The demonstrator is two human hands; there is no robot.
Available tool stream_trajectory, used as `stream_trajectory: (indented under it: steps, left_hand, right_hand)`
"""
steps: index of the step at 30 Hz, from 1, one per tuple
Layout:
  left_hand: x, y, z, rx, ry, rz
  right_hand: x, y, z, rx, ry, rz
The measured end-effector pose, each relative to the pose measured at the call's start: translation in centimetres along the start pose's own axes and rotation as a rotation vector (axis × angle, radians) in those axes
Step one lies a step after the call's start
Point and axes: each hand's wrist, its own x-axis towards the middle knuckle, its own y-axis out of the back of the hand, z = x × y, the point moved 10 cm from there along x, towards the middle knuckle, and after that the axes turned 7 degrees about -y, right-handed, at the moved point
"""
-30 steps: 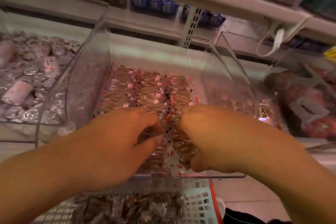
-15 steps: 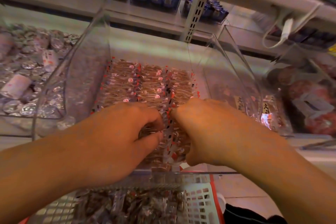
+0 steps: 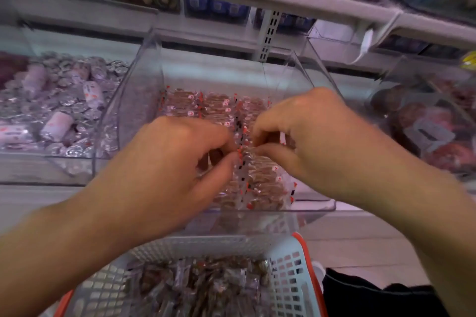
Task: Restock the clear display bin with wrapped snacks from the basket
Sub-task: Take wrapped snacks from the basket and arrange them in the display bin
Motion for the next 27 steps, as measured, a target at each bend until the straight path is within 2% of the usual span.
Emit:
stream_trajectory:
  steps: [2,3,5,7,8,9,11,13,15,18,20,22,25,27]
  left_hand:
    - [-1.4,1.3,3.3,0.051,-0.167,0.027]
    - [-2.5,1.4,4.8,0.073,-0.254,0.019]
    - [-5.0,0.2,7.0,0.059,-0.374,-0.049]
    - [-7.5,-3.5,7.7,0.039,-0.387,-0.201]
    - [-8.8,-6.6,7.3,0.086,-0.348,-0.31]
    - [-10.2,-10.2,6.1,0.146,-0.259,-0.467]
    - [-15.5,-17.5,2.2,0.17,0.033,-0.861]
    - [-23.5,-23.6,-1.1,0.119,0.278,-1.223]
    - [-30.5,-27.3,-3.2,0.072,0.487,-1.369]
    - [-37.6,-31.1,-4.6,-0.052,0.839,-1.31]
    - [-40.7,-33.4,-4.9,-0.107,1.035,-1.225]
    - [-42.7,-36.0,-4.9,-0.19,1.132,-1.146]
    - [-44.2,-38.2,-4.7,-0.253,1.143,-1.069]
    - [-44.2,-38.8,-4.9,-0.395,1.238,-0.925]
  right_hand:
    - [-2.7,1.7,-2.0,0.294,0.142,0.006]
    - [-4.1,0.9,-2.8,0.412,0.187,-0.11]
    - [-7.3,-5.2,-4.6,0.488,0.215,-0.554]
    - [-11.7,-14.3,-5.5,0.359,0.135,-1.003]
    - [-13.6,-19.0,-5.7,0.217,0.122,-1.116]
    - [-14.9,-23.4,-5.9,0.057,0.152,-1.146]
    - [-17.1,-30.7,-6.7,-0.174,0.224,-1.105]
    - [-18.5,-36.5,-5.3,-0.177,0.126,-1.086]
    - [-19.7,-41.1,-3.0,-0.028,-0.091,-1.059]
    - [-22.7,-46.8,0.6,0.391,-0.667,-0.939]
    - [-24.7,-49.9,1.0,0.426,-0.856,-0.903]
    - [-24.6,-52.3,0.4,0.308,-0.803,-0.912]
    - [-23.7,-54.2,-1.4,0.398,-0.763,-0.932]
    - [-23.5,-54.4,-1.2,0.43,-0.823,-0.879]
